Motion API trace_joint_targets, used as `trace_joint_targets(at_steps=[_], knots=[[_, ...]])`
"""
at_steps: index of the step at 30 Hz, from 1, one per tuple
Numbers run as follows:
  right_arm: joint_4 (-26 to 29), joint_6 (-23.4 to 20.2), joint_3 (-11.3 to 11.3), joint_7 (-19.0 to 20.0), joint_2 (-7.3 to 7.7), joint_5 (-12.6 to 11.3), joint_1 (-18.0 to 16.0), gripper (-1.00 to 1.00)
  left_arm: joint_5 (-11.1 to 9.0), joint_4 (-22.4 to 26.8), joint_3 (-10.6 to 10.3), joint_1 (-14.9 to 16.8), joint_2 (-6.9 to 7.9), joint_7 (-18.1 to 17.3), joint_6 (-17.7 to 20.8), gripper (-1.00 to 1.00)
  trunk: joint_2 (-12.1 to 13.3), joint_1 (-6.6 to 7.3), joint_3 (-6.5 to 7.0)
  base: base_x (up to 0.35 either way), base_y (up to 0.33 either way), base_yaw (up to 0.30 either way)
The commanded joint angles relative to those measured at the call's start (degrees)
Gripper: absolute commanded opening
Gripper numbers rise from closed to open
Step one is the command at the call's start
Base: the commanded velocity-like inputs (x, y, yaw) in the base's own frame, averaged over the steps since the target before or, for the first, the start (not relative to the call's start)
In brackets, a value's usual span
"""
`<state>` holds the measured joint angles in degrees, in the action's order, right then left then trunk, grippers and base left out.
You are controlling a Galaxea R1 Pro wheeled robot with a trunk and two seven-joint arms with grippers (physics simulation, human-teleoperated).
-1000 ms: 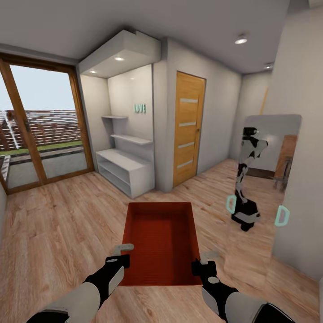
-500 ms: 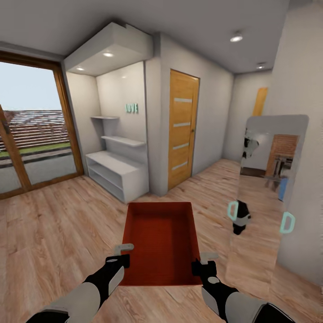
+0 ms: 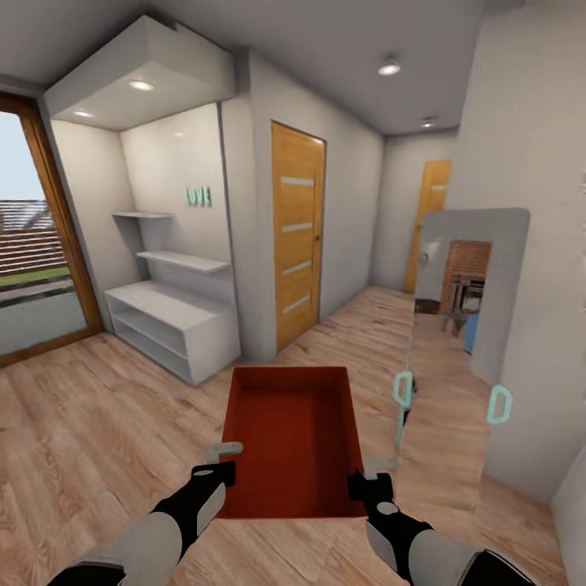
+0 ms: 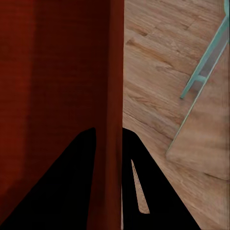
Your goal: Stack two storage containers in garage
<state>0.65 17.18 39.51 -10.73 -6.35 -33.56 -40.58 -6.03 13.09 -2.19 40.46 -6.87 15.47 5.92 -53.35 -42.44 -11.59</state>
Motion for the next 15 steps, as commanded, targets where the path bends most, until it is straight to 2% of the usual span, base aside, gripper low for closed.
trace_joint_targets(at_steps=[1,6,15], knots=[[0.05,0.07,-1.38,-0.16,0.02,-0.02,-0.02,-1.0,-2.49,0.27,2.1,0.06,1.24,0.44,0.41,-1.0,-0.05,-0.04,-0.08,0.322,0.124,-0.276],[0.05,0.08,-1.37,-0.12,0.02,-0.02,-0.02,-1.0,-2.49,0.27,2.1,0.08,1.24,0.44,0.41,-1.0,-0.05,-0.04,-0.08,0.322,0.125,-0.182],[0.05,0.04,-1.37,-0.13,0.02,-0.02,-0.02,-1.0,-2.49,0.27,2.1,0.06,1.24,0.44,0.41,-1.0,-0.05,-0.04,-0.08,0.322,0.125,-0.016]])
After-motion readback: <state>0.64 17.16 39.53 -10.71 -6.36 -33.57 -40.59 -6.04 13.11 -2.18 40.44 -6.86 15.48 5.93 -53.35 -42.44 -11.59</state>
